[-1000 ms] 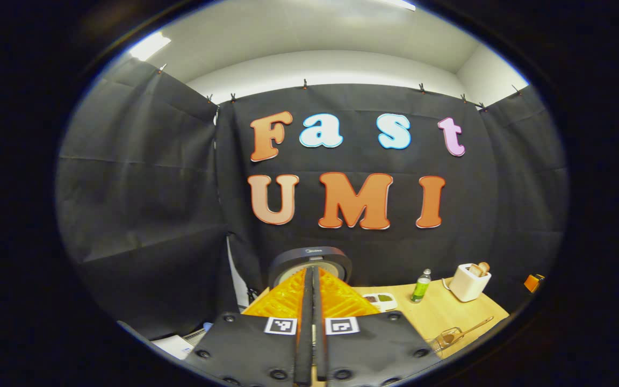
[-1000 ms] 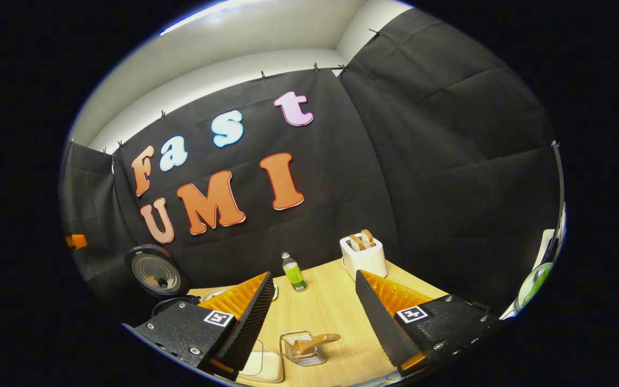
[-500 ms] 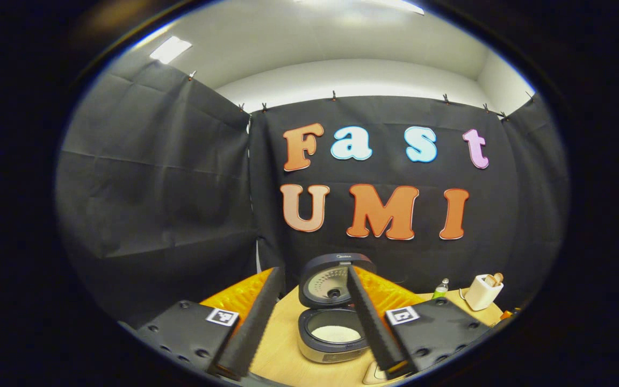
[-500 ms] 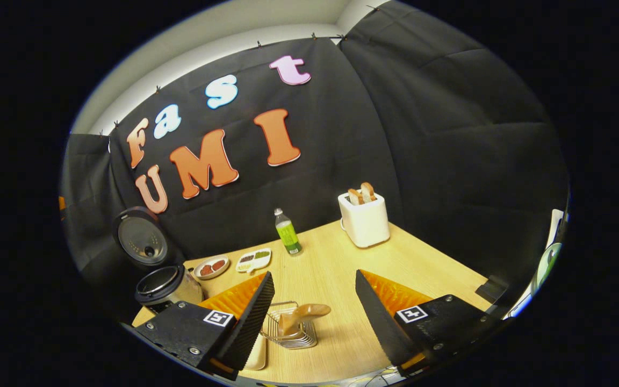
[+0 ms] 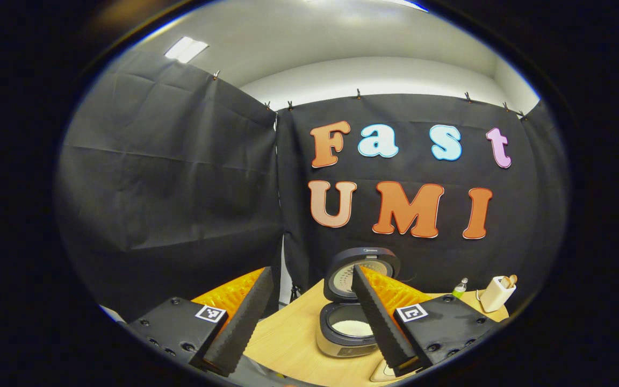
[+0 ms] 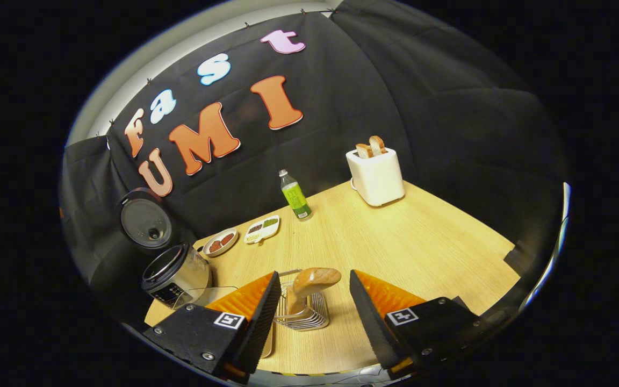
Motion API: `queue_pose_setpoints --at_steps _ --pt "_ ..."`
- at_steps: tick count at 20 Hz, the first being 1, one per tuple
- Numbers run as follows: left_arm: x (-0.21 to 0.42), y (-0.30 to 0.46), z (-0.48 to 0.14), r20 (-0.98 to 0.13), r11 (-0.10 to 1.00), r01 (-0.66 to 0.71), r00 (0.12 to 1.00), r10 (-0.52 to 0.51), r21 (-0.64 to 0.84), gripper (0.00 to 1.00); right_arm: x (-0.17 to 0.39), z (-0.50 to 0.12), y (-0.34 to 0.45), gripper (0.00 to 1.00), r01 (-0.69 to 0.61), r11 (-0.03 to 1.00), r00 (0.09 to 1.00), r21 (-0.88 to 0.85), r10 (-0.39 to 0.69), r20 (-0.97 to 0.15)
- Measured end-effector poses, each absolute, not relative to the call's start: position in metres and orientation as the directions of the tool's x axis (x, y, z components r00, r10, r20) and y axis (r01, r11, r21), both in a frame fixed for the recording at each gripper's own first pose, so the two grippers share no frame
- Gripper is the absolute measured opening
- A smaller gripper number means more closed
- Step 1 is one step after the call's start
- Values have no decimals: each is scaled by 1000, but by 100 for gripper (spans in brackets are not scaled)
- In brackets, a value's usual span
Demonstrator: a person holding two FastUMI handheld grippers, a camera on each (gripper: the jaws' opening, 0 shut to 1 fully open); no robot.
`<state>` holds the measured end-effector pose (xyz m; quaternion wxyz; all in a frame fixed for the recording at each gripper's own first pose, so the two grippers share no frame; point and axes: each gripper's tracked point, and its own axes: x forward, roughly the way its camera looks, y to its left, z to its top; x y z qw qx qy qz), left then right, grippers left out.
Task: Close the left gripper, press the button to open the rice cooker; take a wooden spoon from the chopstick holder with the right hand, scoop a spoonful of rice and pour it into the rice cooker, then put the wooden spoon back into the chopstick holder.
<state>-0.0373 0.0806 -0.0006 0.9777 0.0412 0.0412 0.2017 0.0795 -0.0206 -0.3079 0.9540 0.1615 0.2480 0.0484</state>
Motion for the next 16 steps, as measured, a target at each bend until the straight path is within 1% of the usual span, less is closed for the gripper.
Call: queue_pose_setpoints --at_steps 1,3,4,7,8,9,11,13,15,16 --pt "-40 84 -1 -64 911 -401 911 408 100 100 80 -313 -18 78 -9 939 865 345 180 -468" --pt "-45 86 -2 -64 906 -410 906 418 101 99 83 -317 -16 72 -4 930 862 367 189 -470" --pt "-47 86 -3 -64 907 -408 907 416 103 99 86 -318 -16 66 1 929 861 371 188 -473" --pt "-43 87 -5 -55 908 -403 910 411 112 100 94 -317 -12 58 11 917 864 398 192 -465" --pt "-41 87 -5 -55 909 -401 911 409 117 97 98 -315 -13 53 18 916 869 401 184 -459" --pt "-36 89 -5 -58 910 -396 912 405 125 97 102 -316 -12 52 23 915 868 404 182 -462" --pt "-28 90 -10 -70 913 -380 917 393 145 97 107 -316 -12 50 41 906 867 421 177 -466" --pt "-19 94 -13 -80 917 -358 923 376 173 97 113 -317 -9 45 72 882 864 466 179 -471" --pt "-6 99 -11 -73 925 -331 934 349 188 97 116 -315 1 38 90 847 859 524 201 -472" --pt "1 100 -9 -68 929 -316 940 334 192 97 118 -312 6 32 101 832 858 546 205 -471"
